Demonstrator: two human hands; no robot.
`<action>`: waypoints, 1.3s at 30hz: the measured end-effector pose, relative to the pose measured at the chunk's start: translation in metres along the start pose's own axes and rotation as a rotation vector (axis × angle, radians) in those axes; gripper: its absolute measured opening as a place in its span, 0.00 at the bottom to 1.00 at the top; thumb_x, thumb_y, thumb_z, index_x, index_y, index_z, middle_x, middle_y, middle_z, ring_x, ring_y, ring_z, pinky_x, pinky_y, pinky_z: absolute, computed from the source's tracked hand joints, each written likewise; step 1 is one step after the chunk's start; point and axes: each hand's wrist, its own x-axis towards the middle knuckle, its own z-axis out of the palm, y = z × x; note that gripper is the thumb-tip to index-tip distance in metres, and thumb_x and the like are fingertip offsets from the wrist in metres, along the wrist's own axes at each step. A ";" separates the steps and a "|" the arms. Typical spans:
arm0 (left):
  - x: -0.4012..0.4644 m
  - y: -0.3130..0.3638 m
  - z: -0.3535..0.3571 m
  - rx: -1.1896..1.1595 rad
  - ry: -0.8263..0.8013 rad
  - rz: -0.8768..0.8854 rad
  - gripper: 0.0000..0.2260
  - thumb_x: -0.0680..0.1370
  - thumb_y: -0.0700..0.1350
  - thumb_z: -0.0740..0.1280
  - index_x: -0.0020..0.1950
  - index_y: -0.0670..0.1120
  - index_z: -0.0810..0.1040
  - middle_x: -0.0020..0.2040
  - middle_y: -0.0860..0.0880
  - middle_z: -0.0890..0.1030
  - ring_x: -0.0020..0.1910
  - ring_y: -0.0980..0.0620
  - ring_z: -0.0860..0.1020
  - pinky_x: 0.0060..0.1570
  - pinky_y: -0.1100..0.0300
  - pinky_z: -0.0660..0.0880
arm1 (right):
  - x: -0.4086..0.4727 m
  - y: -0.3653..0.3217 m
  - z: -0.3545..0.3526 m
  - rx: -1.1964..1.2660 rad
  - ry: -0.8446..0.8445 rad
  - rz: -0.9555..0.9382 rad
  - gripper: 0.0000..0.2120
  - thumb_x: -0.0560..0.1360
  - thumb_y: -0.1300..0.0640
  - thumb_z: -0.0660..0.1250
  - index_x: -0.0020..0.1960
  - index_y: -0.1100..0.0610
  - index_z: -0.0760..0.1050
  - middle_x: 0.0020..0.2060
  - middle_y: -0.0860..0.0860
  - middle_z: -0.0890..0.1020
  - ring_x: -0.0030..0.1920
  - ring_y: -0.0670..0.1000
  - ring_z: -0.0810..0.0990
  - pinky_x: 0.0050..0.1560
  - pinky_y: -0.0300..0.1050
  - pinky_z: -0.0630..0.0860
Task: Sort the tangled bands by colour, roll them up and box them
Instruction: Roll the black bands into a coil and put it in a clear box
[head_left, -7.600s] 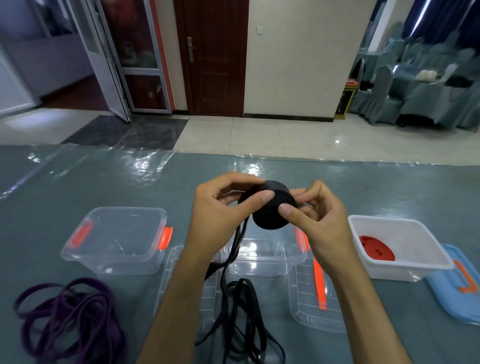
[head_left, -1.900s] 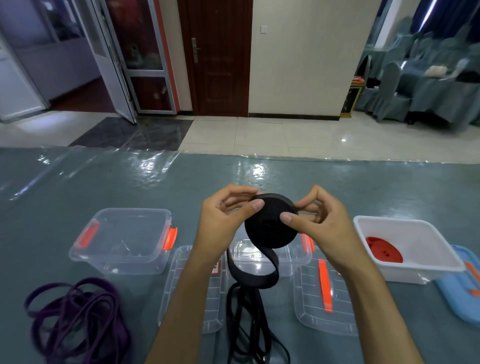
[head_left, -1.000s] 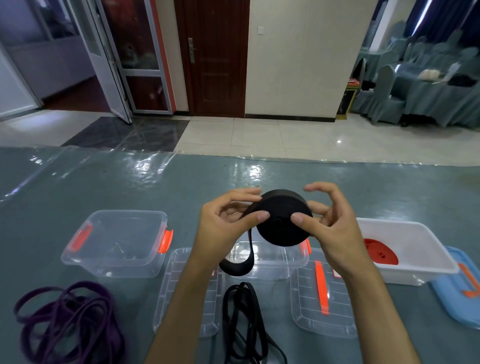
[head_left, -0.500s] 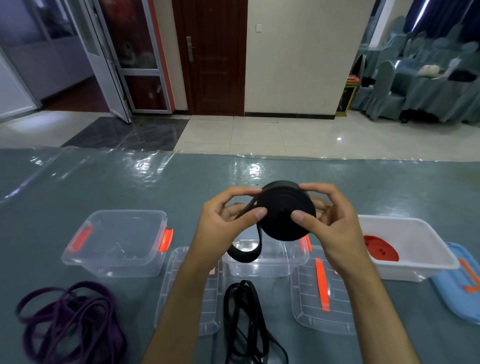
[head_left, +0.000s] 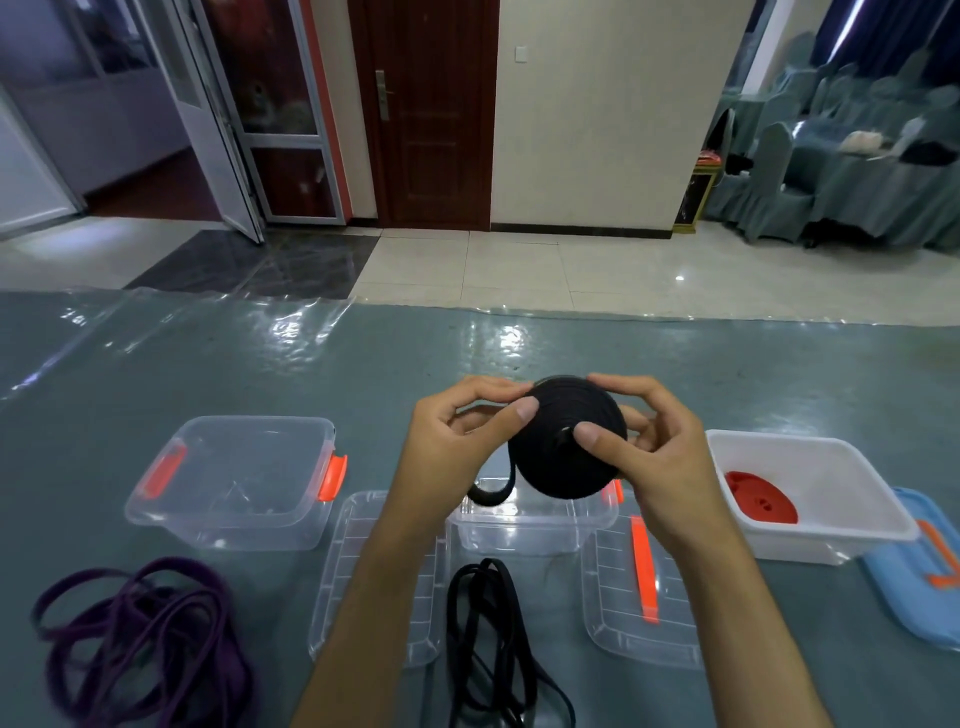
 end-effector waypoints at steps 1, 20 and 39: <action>0.001 0.000 0.000 0.034 -0.030 0.019 0.10 0.78 0.47 0.75 0.59 0.49 0.88 0.58 0.49 0.86 0.59 0.49 0.85 0.59 0.61 0.80 | 0.000 -0.001 0.000 0.016 0.032 -0.007 0.21 0.70 0.59 0.80 0.61 0.51 0.81 0.51 0.59 0.88 0.48 0.61 0.89 0.44 0.49 0.86; -0.003 -0.021 0.029 0.145 0.111 0.040 0.08 0.80 0.43 0.76 0.58 0.52 0.84 0.58 0.52 0.83 0.54 0.52 0.85 0.52 0.57 0.84 | 0.003 0.012 0.004 0.175 0.389 0.021 0.21 0.68 0.53 0.81 0.58 0.48 0.80 0.51 0.57 0.89 0.50 0.58 0.89 0.41 0.49 0.85; 0.005 -0.059 0.036 -0.295 0.302 -0.314 0.12 0.78 0.40 0.77 0.60 0.44 0.82 0.56 0.40 0.87 0.57 0.41 0.87 0.55 0.52 0.84 | 0.027 0.056 -0.005 0.197 0.477 0.185 0.09 0.81 0.53 0.71 0.46 0.53 0.73 0.46 0.55 0.83 0.48 0.52 0.85 0.45 0.46 0.83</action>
